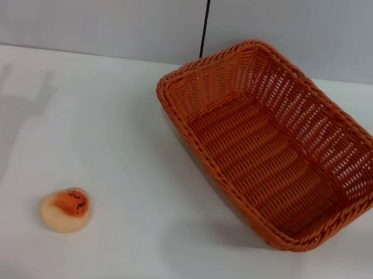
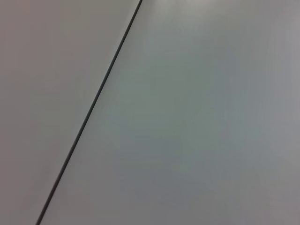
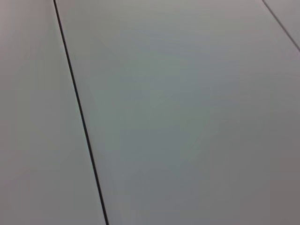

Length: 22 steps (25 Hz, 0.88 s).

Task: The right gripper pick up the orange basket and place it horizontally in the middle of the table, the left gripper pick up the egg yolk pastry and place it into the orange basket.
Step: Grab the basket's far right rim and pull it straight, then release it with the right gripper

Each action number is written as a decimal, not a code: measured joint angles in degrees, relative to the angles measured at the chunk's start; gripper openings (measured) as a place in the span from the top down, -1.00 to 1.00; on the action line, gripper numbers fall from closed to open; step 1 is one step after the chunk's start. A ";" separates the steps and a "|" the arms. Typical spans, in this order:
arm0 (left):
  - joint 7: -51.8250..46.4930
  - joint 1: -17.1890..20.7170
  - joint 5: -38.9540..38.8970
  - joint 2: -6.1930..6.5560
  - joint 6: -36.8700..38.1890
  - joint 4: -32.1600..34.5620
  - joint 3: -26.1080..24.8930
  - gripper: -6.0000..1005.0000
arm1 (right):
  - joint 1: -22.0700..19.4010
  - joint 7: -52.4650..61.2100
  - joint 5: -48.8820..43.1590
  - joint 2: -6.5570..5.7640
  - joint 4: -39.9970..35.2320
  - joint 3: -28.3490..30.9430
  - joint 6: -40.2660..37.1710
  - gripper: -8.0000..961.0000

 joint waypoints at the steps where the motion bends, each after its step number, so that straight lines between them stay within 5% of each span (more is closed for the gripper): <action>1: 0.10 -0.39 0.00 0.01 -0.04 0.62 -0.21 -0.71 | 0.37 0.02 -0.17 0.00 -0.87 -0.76 0.46 0.50; 7: 0.19 -1.22 0.01 0.04 -0.47 2.29 -0.56 -0.71 | 0.89 1.70 -0.57 -0.09 -4.79 -8.16 2.22 0.18; 12: 0.17 -1.67 0.02 0.04 -1.25 2.42 -1.03 -0.71 | 0.35 18.31 -2.65 -0.59 -15.45 -20.42 4.96 0.11; 15: -0.01 -2.19 0.02 0.14 -1.51 2.45 -1.35 -0.71 | 0.28 33.05 -10.25 -3.15 -23.71 -26.90 5.01 0.11; 16: -0.07 -2.38 0.02 0.17 -1.58 2.49 -1.40 -0.71 | 1.55 45.33 -17.27 -5.80 -29.01 -30.06 4.81 0.11; 17: -0.07 -2.38 0.02 0.17 -1.58 2.49 -1.40 -0.71 | 1.55 45.33 -17.27 -5.80 -29.01 -30.06 4.81 0.11; 18: 0.00 -2.42 0.01 0.16 -1.77 2.51 -1.40 -0.71 | 3.25 55.36 -24.85 -7.60 -33.85 -31.59 4.39 0.11; 22: 0.06 -2.43 0.01 0.07 -2.09 2.51 -1.40 -0.71 | 6.78 69.08 -39.65 -8.99 -43.31 -32.86 2.12 0.06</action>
